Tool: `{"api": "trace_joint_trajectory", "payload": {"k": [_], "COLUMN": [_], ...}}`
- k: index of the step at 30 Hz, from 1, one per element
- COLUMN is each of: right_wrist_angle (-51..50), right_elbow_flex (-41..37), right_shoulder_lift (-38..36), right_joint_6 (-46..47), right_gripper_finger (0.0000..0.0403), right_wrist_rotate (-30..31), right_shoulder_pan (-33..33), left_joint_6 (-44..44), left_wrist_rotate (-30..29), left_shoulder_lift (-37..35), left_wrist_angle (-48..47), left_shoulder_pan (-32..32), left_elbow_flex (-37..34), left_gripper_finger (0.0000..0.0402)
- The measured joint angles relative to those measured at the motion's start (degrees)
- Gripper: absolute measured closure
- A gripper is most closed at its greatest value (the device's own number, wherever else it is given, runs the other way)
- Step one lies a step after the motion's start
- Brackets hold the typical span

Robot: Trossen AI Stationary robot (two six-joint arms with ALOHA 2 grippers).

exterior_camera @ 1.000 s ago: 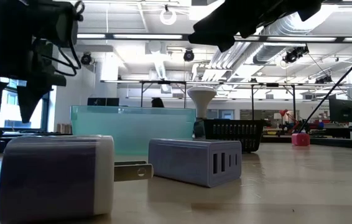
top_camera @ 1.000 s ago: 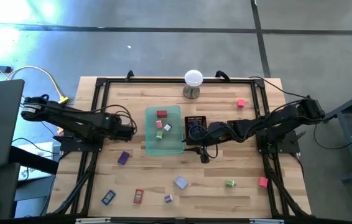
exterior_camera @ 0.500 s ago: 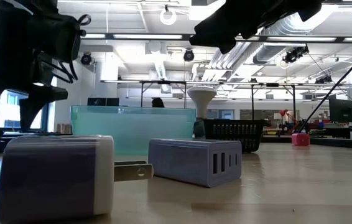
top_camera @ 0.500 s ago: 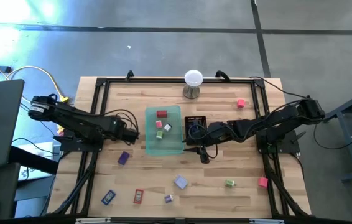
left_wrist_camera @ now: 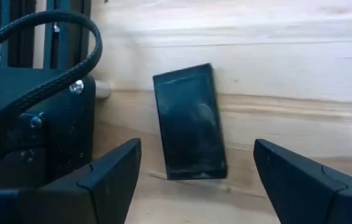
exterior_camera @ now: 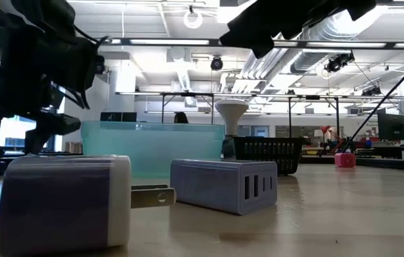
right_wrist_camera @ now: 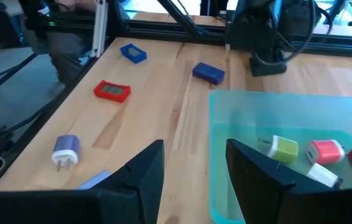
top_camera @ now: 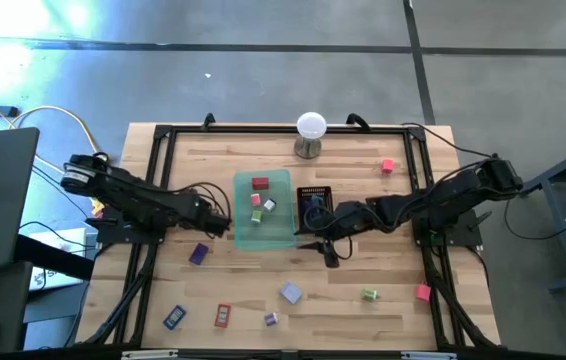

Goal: Pick & Place Office items
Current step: Put the black digital clock into the black bin

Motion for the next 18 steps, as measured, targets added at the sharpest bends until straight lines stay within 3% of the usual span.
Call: {"api": "trace_joint_trajectory", "payload": {"k": [9,18], "right_wrist_angle": [0.05,0.05], "right_elbow_flex": [0.00,0.00], "right_shoulder_lift": [0.00,0.00], "right_joint_6": [-0.02,-0.11], "right_gripper_finger": [0.0243,0.0243], "right_wrist_rotate": [0.02,0.07], "right_shoulder_pan": [1.71,1.73], "left_joint_6": [1.27,2.83], "left_wrist_rotate": [0.81,3.29], "left_shoulder_lift": [6.63,5.98], "left_wrist_angle": [0.08,1.08], "left_shoulder_pan": [-0.63,0.21], "left_elbow_flex": [0.30,0.11], "left_gripper_finger": [0.0101,0.0101]}}
